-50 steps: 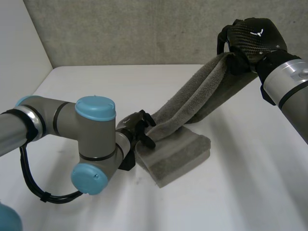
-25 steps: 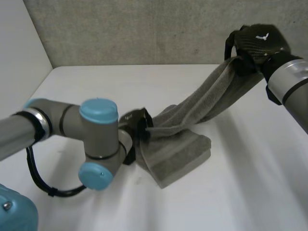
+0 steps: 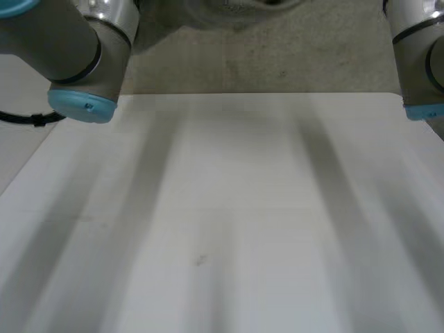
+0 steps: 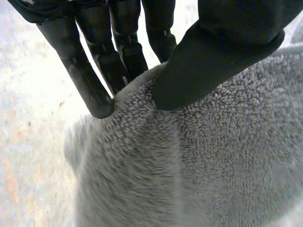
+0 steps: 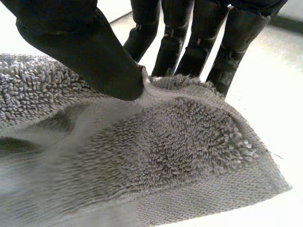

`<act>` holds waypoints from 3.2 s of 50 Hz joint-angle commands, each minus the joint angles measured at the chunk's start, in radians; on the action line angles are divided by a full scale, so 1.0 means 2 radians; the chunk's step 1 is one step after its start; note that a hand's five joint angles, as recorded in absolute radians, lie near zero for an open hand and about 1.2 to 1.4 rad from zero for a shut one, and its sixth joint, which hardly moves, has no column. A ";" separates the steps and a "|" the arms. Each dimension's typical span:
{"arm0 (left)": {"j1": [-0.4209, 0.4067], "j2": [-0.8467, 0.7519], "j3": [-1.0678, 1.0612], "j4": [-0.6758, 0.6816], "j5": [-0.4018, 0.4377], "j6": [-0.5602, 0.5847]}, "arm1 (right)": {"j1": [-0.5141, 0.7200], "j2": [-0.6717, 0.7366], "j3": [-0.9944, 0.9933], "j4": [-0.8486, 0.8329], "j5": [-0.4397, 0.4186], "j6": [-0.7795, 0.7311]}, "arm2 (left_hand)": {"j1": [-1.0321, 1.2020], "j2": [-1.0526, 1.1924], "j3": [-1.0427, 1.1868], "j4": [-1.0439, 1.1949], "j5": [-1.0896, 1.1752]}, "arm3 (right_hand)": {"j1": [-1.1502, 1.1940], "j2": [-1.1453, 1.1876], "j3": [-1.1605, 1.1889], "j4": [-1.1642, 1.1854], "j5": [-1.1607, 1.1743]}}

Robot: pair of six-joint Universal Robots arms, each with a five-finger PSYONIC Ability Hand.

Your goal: Fold the towel.

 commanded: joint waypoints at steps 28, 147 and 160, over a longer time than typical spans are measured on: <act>0.025 0.051 -0.456 -0.006 0.053 0.012 | -0.036 -0.008 0.248 0.356 -0.095 -0.147 | -0.384 -0.399 -0.399 -0.399 -0.393 | 0.004 0.094 0.091 0.090 0.096; 0.157 0.184 -0.293 -0.211 0.168 0.035 | -0.054 0.033 -0.206 0.719 -0.069 -0.173 | 0.104 0.089 0.090 0.090 0.095 | 0.004 0.094 0.091 0.090 0.096; 0.145 -0.057 0.040 -0.190 0.155 0.032 | -0.020 0.202 -0.387 0.524 0.024 -0.204 | 0.104 0.089 0.090 0.090 0.095 | 0.004 0.094 0.091 0.090 0.096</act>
